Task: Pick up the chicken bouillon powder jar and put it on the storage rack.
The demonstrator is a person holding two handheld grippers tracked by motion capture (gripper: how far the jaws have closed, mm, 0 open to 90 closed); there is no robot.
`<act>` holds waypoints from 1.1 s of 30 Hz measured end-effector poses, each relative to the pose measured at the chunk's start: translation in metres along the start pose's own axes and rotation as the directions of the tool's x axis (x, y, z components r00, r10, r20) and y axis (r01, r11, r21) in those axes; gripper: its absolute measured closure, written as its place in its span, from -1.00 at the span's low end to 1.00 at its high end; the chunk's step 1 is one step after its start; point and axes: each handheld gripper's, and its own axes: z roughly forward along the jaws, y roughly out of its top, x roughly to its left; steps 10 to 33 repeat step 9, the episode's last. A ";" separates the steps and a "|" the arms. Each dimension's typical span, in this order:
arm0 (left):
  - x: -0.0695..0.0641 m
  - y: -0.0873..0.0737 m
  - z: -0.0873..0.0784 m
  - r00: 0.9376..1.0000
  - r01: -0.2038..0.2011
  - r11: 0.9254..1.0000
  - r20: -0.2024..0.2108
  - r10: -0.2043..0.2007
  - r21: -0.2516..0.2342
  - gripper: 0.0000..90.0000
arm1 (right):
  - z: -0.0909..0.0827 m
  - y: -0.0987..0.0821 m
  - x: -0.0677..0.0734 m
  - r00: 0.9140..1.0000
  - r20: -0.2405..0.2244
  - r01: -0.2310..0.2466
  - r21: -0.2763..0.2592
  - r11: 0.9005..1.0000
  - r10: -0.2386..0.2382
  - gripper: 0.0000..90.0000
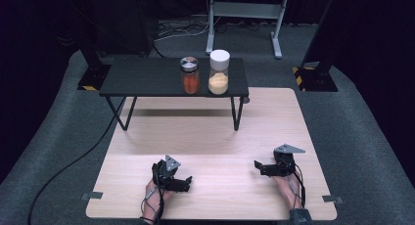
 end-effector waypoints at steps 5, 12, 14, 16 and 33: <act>0.000 0.000 0.000 1.000 0.000 1.000 0.000 0.000 0.000 -0.99 | 0.000 0.000 -0.001 1.000 -0.004 -0.008 -0.002 1.000 0.008 -1.00; 0.000 0.000 0.000 1.000 0.000 1.000 0.000 0.000 0.000 -0.99 | 0.001 0.002 0.009 0.999 0.030 0.034 0.016 0.999 -0.035 -1.00; 0.000 0.000 0.000 1.000 0.000 1.000 0.000 0.000 0.000 -0.99 | 0.001 0.002 0.009 0.999 0.030 0.034 0.016 0.999 -0.035 -1.00; 0.000 0.000 0.000 1.000 0.000 1.000 0.000 0.000 0.000 -0.99 | 0.001 0.002 0.009 0.999 0.030 0.034 0.016 0.999 -0.035 -1.00; 0.000 0.000 0.000 1.000 0.000 1.000 0.000 0.000 0.000 -0.99 | 0.001 0.002 0.009 0.999 0.030 0.034 0.016 0.999 -0.035 -1.00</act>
